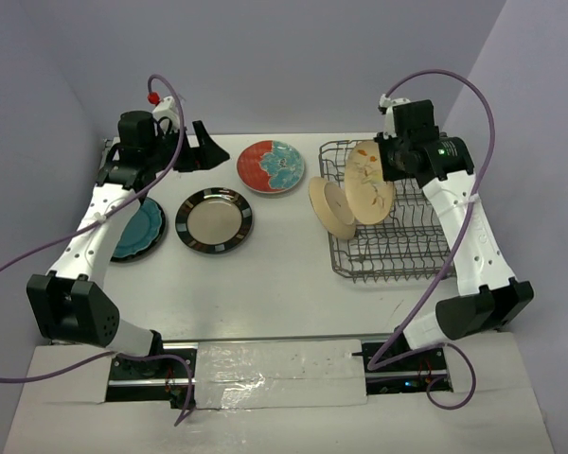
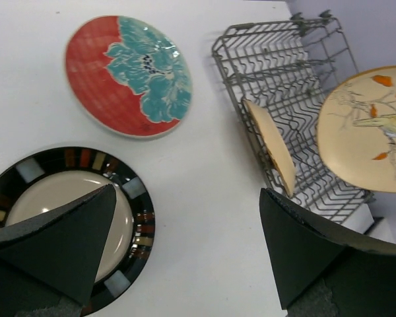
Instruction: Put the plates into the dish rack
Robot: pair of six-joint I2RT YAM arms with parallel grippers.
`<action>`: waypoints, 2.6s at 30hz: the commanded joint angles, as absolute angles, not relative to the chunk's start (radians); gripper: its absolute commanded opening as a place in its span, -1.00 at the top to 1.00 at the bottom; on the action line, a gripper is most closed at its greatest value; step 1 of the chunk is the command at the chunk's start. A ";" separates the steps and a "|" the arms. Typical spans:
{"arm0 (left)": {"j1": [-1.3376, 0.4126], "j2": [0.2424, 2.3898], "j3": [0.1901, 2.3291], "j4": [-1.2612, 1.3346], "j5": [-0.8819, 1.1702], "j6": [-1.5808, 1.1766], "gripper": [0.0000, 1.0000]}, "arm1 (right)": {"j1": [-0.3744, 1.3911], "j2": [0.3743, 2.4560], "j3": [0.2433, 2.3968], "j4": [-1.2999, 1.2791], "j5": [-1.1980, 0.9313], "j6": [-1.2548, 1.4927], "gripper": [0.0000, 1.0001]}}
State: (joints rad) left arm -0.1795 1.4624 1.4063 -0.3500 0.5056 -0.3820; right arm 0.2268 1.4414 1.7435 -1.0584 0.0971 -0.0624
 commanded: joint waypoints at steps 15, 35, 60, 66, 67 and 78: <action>-0.173 1.434 1.434 -0.431 0.187 -0.350 -0.99 | 0.294 1.758 1.922 -1.015 0.587 -0.055 1.00; -0.132 1.451 1.427 -0.446 0.169 -0.341 -0.98 | 0.417 1.898 1.850 -1.000 0.664 -0.029 0.26; 0.090 1.490 1.381 -0.462 0.641 -0.201 -0.98 | 0.456 1.882 1.951 -1.117 0.103 -0.012 -0.47; 0.133 1.482 1.356 -0.483 0.683 -0.166 -0.98 | 0.456 1.868 1.986 -1.124 -0.024 -0.014 -0.51; 0.147 1.480 1.344 -0.483 0.687 -0.163 -0.98 | 0.456 1.861 1.988 -1.123 -0.038 -0.017 -0.53; 0.195 1.499 1.318 -0.477 0.703 -0.124 -0.98 | 0.454 1.760 1.948 -1.056 -0.090 -0.023 -0.54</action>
